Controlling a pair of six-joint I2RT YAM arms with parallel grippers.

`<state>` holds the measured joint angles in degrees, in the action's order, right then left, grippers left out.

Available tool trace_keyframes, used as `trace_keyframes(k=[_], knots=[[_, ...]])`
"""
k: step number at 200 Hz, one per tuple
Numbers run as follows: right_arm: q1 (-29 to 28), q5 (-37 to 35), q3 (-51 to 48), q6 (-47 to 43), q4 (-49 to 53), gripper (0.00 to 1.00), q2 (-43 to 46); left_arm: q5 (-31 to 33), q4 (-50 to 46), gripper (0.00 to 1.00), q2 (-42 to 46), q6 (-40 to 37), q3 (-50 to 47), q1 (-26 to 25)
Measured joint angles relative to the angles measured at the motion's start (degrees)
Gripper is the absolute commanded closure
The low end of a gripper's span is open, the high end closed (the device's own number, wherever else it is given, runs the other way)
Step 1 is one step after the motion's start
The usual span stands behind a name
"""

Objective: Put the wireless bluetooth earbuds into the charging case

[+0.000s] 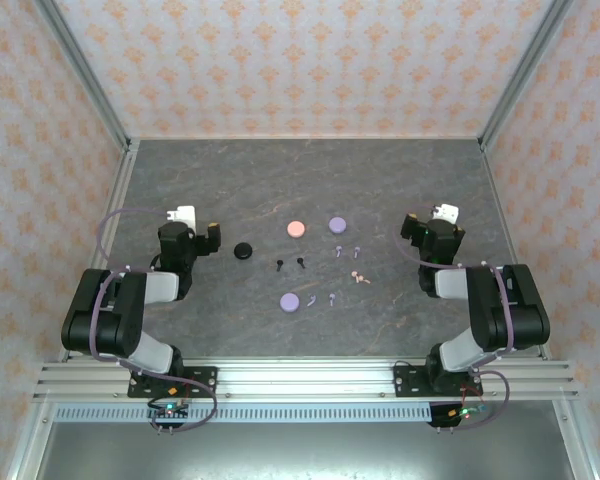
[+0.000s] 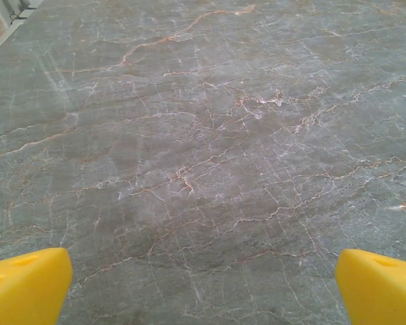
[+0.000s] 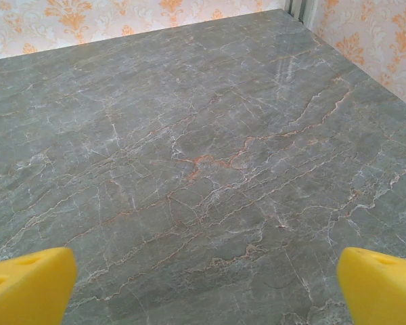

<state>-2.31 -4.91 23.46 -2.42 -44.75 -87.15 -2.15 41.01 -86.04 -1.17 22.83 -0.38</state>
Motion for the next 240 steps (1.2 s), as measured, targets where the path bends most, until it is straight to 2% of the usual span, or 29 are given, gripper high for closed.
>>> trace_keyframes(k=[113,152,177,204,240], knots=[[0.09,0.09,0.00,0.00,0.28,0.01,-0.02,0.11,0.00,0.00,0.00,0.02,0.02,0.00],[0.42,0.26,0.00,0.02,0.42,0.01,0.00,1.97,-0.72,0.00,0.13,0.59,0.72,0.00],[0.48,-0.07,1.62,0.48,6.54,0.01,1.88,4.98,-8.85,0.00,3.67,2.03,4.33,0.02],[0.48,-0.17,6.19,1.31,16.50,0.01,8.09,6.75,-19.78,0.00,12.48,4.83,10.38,0.00],[0.48,1.14,14.40,4.20,33.05,0.01,14.73,7.26,-36.41,0.00,18.40,11.47,21.09,0.00]])
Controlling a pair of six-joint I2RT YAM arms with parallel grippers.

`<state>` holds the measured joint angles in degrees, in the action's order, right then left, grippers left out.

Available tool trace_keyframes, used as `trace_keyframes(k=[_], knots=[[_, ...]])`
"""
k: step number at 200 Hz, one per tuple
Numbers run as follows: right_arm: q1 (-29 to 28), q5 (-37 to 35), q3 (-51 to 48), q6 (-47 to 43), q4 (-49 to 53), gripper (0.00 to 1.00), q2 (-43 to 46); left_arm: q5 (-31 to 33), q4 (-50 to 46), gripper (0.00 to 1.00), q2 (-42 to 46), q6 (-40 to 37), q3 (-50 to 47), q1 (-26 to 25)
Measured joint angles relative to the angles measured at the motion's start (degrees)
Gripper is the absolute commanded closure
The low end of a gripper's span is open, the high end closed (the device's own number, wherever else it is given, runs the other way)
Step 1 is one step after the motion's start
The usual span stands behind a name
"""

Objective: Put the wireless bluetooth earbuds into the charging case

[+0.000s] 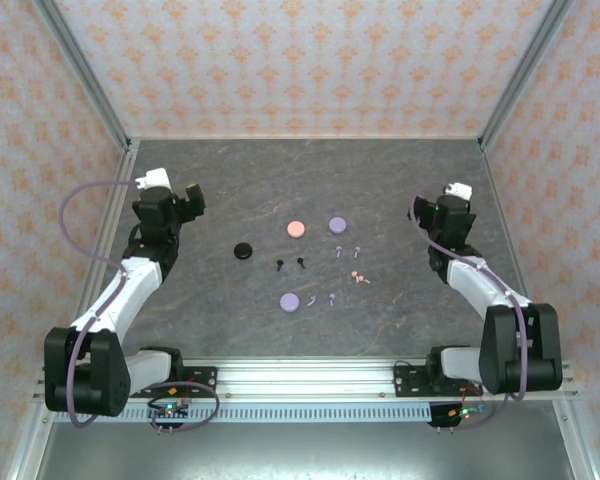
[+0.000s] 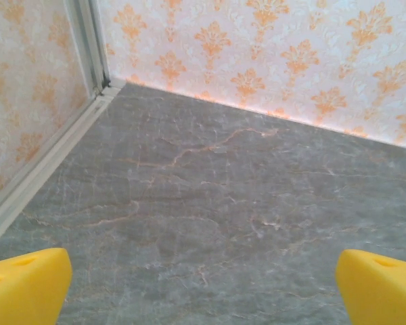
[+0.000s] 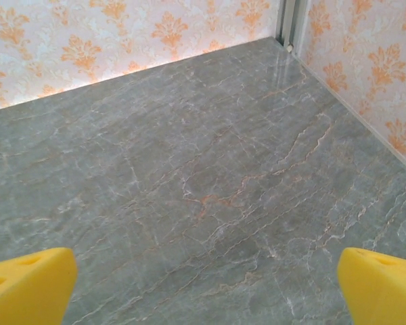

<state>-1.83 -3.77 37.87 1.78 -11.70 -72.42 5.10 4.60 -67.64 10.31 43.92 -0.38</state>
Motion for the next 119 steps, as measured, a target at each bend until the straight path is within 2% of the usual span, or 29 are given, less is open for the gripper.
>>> trace_keyframes(k=[30,57,84,119], knots=[[-0.52,3.89,5.97,3.82,14.05,0.01,2.03,-4.24,-11.54,0.00,0.22,4.81,5.55,0.00],[-4.35,7.21,10.21,6.01,25.20,0.01,2.03,-10.19,-18.16,0.00,0.96,9.42,5.31,0.00],[-9.51,10.43,13.27,8.07,32.72,0.01,0.37,-15.87,-19.08,0.00,2.40,14.99,2.71,-0.04],[-17.03,10.62,18.86,7.65,39.30,0.01,-5.90,-20.33,-18.93,0.00,3.45,20.83,-0.52,-1.55]])
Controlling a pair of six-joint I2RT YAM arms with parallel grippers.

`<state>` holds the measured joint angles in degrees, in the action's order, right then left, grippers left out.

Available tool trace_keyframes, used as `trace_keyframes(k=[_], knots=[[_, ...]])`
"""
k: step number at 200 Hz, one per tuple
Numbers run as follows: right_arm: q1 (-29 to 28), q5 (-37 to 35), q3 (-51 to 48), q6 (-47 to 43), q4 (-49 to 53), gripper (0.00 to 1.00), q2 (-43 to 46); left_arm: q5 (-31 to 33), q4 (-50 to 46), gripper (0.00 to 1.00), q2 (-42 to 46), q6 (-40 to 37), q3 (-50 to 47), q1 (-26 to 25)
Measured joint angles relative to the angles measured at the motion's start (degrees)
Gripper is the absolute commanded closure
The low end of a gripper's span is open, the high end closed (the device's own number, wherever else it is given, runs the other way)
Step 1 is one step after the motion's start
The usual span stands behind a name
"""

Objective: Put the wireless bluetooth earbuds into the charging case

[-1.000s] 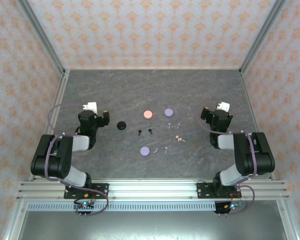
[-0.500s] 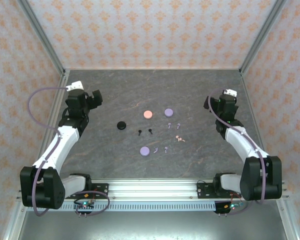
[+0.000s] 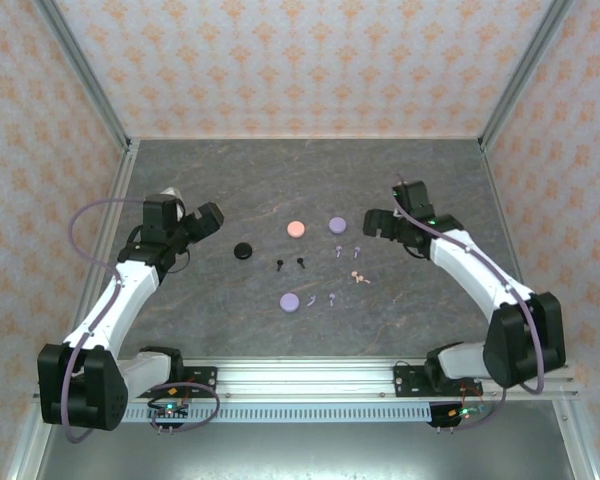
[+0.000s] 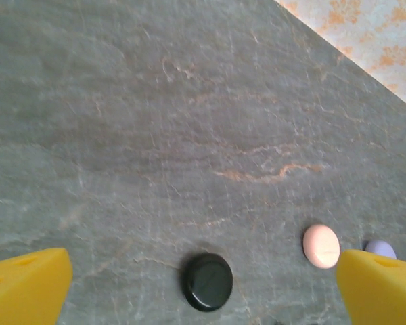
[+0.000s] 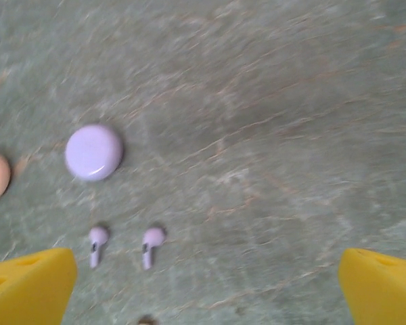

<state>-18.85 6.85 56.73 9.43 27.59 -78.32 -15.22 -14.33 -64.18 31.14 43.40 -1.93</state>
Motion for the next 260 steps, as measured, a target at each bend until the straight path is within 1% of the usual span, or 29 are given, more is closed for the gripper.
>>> trace_keyframes(k=[24,61,83,133,157,197,221,260], knots=[[-3.74,0.00,6.69,-2.45,3.72,0.02,-6.97,-1.16,0.63,0.00,0.02,2.34,-0.13,-1.20],[-6.60,0.04,18.80,-9.29,8.57,0.05,-19.71,-1.31,3.39,0.00,0.11,5.60,-0.76,-2.38],[-7.26,0.66,24.33,-13.40,10.16,0.05,-26.45,-1.27,3.45,0.00,0.07,6.16,-0.70,-2.49],[-7.26,3.08,32.63,-21.29,12.85,0.05,-36.74,-0.39,2.73,0.00,-0.20,4.85,1.81,-2.49],[-7.26,4.09,35.26,-23.47,13.62,0.05,-39.95,0.17,2.62,0.00,-0.37,4.83,2.40,-2.49],[-7.39,4.81,37.81,-25.18,14.69,0.10,-43.60,0.57,2.56,0.00,-1.55,4.85,2.47,-2.49],[-7.56,4.83,38.56,-25.88,15.21,0.16,-45.03,0.63,2.54,0.00,-1.84,4.85,2.47,-2.49],[-8.15,5.20,38.88,-26.23,15.67,0.23,-46.27,0.66,2.49,0.00,-1.84,4.85,2.54,-2.49]])
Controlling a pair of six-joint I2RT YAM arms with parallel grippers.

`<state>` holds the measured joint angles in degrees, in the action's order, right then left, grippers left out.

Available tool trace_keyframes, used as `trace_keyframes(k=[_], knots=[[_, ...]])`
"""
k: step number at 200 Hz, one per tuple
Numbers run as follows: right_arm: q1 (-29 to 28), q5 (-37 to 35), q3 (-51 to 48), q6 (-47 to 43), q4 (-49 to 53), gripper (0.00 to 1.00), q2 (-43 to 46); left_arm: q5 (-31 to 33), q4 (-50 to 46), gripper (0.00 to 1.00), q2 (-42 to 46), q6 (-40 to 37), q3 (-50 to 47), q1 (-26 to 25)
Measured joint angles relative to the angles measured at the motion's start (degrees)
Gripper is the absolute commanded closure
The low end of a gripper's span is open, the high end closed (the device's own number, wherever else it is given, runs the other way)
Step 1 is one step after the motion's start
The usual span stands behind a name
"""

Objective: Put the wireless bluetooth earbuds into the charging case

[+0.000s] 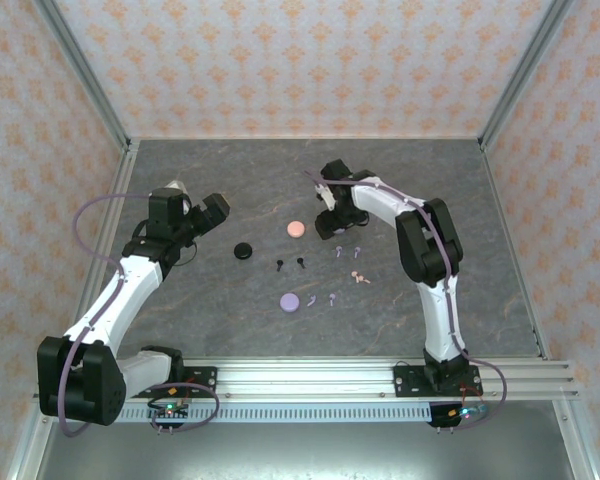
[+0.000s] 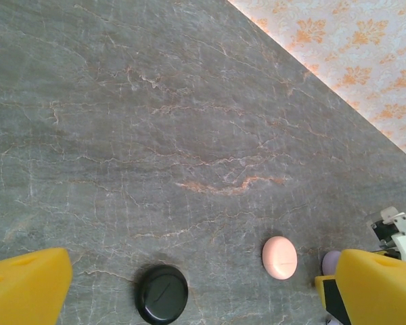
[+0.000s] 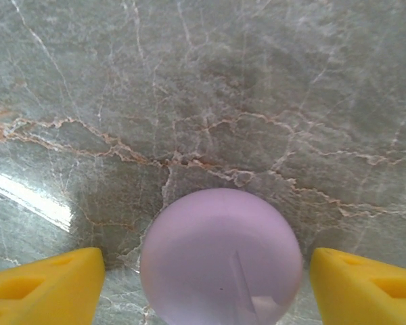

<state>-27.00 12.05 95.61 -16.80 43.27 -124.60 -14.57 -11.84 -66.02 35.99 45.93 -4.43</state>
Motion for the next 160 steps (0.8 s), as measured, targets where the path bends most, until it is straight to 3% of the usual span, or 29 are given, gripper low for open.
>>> trace_keyframes(k=[121,160], knots=[[-0.61,0.39,-0.42,0.11,-0.39,0.49,0.04,0.00,-1.11,0.00,0.00,-0.04,0.33,0.00],[-0.61,0.07,-5.44,0.22,-3.93,0.53,3.65,-0.24,-2.34,0.00,0.00,-1.16,1.66,0.00]])
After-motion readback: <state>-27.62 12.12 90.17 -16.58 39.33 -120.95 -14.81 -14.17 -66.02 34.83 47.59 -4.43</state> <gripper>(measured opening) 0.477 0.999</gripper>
